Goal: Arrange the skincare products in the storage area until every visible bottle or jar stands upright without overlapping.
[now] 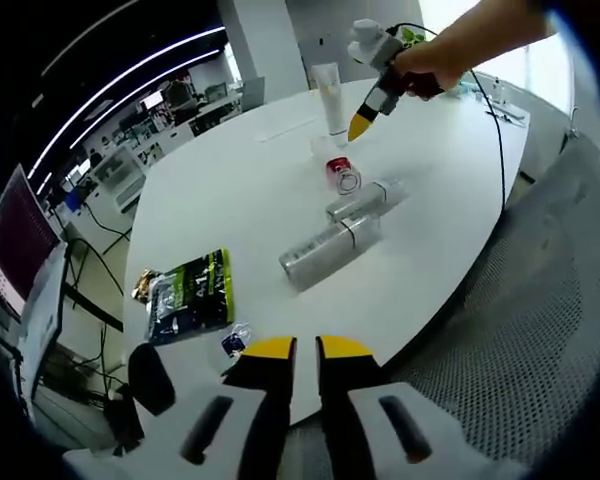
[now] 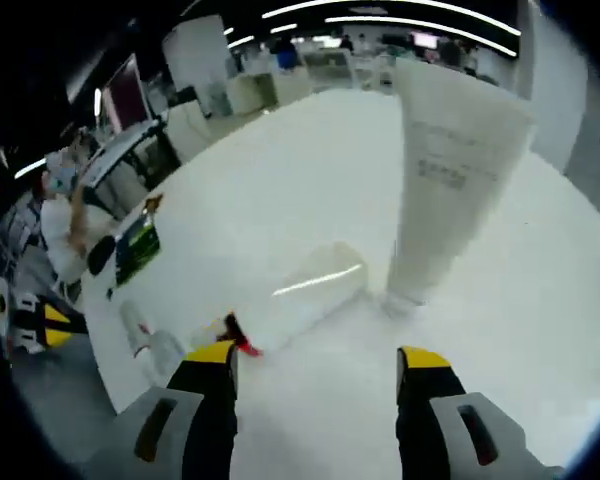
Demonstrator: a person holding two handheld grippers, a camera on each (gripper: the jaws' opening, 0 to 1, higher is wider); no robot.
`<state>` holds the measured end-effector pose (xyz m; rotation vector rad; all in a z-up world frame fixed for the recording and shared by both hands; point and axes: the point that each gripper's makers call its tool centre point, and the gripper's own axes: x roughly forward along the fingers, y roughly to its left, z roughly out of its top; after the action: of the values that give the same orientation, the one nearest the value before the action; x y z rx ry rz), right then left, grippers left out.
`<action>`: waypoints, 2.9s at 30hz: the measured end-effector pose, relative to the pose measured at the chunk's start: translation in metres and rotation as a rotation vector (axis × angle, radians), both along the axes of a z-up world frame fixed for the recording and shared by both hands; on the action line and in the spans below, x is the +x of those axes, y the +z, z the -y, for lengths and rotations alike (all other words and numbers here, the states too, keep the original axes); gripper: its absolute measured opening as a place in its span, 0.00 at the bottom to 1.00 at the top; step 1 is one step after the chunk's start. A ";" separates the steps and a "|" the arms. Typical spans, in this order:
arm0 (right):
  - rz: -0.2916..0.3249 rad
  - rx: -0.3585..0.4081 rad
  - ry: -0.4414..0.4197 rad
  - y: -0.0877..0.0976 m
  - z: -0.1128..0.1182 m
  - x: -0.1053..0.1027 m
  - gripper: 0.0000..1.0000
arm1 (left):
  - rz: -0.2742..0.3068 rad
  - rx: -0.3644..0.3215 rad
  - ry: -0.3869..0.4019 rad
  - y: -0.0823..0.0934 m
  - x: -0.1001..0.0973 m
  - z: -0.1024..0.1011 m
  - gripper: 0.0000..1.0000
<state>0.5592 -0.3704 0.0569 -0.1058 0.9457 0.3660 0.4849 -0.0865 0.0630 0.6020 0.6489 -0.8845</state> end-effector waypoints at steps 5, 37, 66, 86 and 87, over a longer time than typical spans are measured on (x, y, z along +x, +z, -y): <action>0.032 -0.290 0.447 0.006 -0.026 0.005 0.63 | 0.005 -0.006 0.001 0.001 0.000 0.000 0.06; -0.403 -1.188 1.637 -0.069 0.002 0.029 0.42 | 0.009 -0.005 0.005 0.002 0.002 -0.001 0.05; -0.236 -1.059 1.450 -0.055 -0.015 0.041 0.25 | 0.014 0.000 0.002 0.002 0.003 -0.002 0.01; -0.286 -0.878 1.142 -0.048 -0.018 0.029 0.24 | -0.002 0.049 0.075 -0.005 0.008 -0.014 0.03; -0.292 -0.863 1.116 -0.048 -0.019 0.028 0.24 | -0.002 0.059 0.074 -0.006 0.008 -0.015 0.03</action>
<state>0.5874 -0.3516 0.0090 -1.4378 1.2173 0.9870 0.4933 -0.0712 0.0574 0.6260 0.6962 -0.7989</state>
